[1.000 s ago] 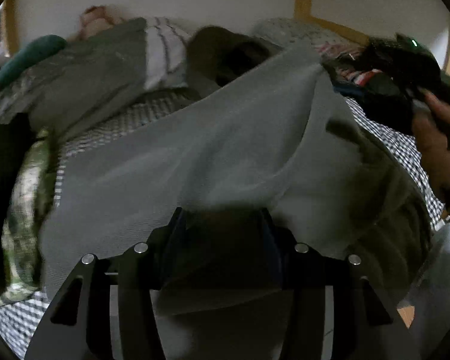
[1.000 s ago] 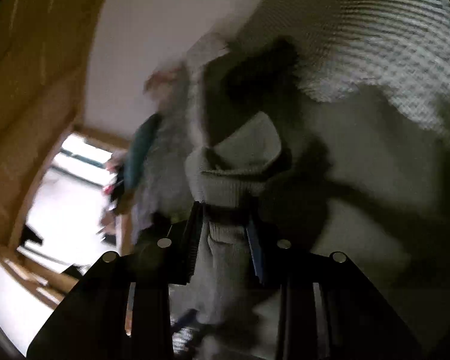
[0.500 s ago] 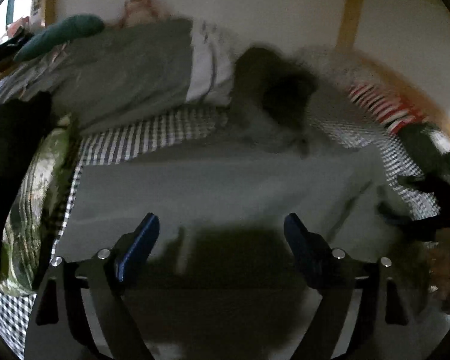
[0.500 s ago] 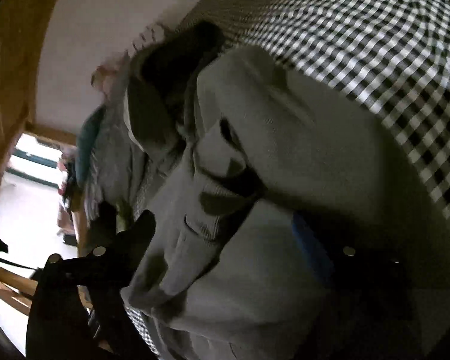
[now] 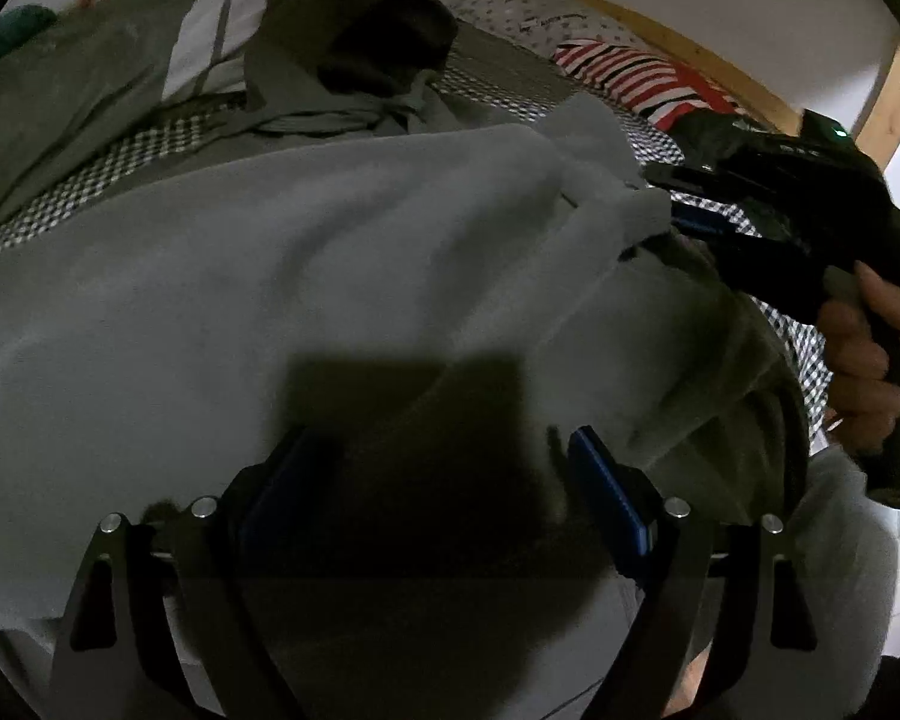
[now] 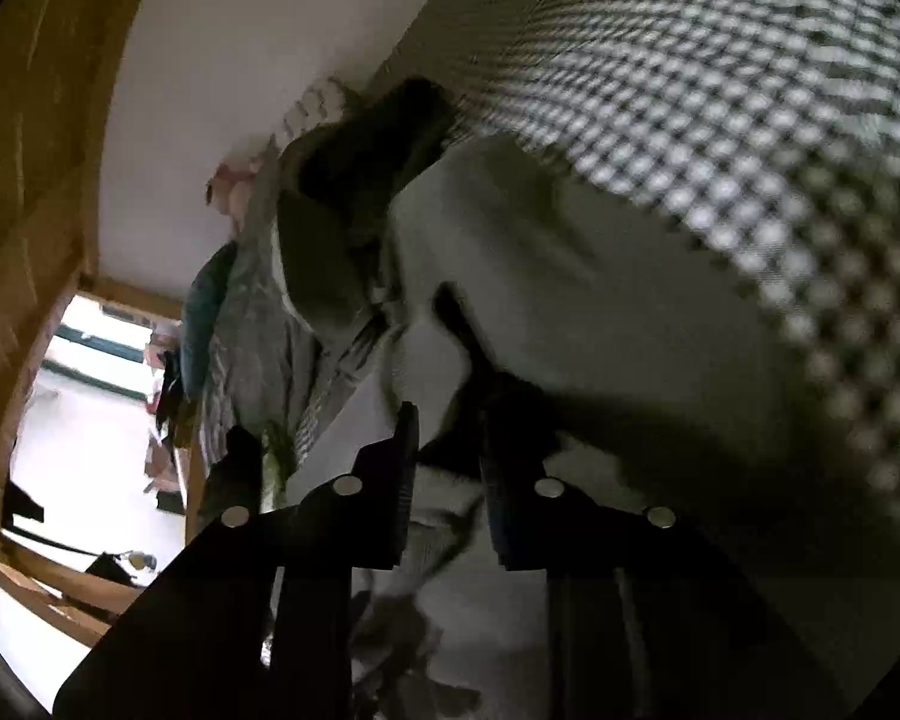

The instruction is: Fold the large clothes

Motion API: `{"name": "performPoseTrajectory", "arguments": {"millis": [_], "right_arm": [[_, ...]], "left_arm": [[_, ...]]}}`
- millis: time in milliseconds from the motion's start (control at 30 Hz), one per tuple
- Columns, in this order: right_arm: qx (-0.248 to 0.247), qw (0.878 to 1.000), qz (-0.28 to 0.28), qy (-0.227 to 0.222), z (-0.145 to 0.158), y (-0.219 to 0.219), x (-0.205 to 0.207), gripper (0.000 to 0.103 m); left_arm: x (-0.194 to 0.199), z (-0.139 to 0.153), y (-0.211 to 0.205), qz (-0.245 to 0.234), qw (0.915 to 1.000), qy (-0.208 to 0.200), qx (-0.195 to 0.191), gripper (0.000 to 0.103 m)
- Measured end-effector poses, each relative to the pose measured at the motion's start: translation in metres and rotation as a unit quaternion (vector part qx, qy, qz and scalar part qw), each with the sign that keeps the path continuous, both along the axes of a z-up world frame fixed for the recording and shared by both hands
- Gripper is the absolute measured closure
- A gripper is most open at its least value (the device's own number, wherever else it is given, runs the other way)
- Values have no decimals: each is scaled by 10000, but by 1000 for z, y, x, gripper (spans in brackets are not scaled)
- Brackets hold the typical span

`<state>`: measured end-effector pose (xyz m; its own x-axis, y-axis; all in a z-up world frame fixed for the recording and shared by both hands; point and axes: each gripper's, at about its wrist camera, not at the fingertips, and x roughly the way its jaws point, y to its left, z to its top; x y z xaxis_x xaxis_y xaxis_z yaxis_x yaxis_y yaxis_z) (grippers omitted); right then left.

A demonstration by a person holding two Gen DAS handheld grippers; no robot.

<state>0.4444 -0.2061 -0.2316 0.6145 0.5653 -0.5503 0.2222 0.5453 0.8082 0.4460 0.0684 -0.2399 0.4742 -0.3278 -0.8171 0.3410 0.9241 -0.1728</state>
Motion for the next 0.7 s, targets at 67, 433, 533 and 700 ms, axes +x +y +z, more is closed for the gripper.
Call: {"name": "performPoseTrajectory", "arguments": {"millis": [67, 433, 533, 700], "right_arm": [[-109, 9996, -71, 234, -10, -13, -8, 80], [-3076, 9423, 1198, -557, 67, 110, 41, 10], [-3850, 9088, 1604, 103, 31, 132, 50, 10], [-4336, 8795, 1960, -28, -6, 121, 19, 10]], "left_arm": [[-4, 0, 2, 41, 10000, -20, -19, 20], [50, 47, 76, 1785, 9798, -400, 806, 12], [57, 25, 90, 1931, 9757, -73, 1029, 12], [44, -8, 105, 1905, 9746, 69, 1177, 12]]}}
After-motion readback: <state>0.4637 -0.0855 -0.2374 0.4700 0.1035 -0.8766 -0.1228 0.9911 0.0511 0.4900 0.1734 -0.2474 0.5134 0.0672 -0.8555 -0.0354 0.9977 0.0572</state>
